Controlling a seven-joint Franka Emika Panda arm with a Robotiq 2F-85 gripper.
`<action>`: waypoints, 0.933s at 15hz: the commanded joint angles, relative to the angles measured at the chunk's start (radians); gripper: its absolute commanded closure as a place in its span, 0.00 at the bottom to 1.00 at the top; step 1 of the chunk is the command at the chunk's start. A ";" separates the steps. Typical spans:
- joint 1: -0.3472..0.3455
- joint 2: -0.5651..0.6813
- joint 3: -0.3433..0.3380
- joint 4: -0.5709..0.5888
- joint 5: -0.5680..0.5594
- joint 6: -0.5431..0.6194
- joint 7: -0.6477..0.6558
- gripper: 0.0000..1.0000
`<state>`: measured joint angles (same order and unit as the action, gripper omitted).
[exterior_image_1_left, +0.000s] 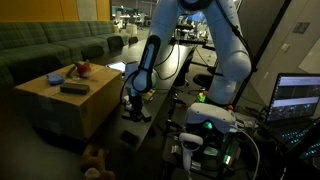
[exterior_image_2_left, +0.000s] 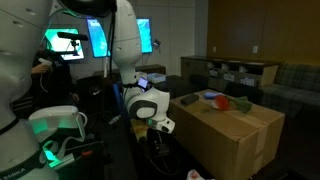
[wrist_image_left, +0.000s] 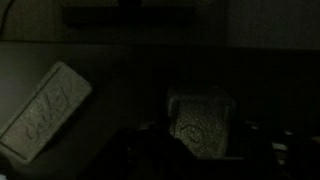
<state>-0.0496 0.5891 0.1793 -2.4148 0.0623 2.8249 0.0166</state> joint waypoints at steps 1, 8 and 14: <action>0.026 -0.245 -0.004 -0.155 0.021 -0.117 0.003 0.68; 0.093 -0.487 -0.047 -0.109 -0.006 -0.384 0.079 0.68; 0.104 -0.486 -0.085 0.108 -0.066 -0.530 0.156 0.68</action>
<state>0.0398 0.0795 0.1228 -2.4203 0.0374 2.3628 0.1286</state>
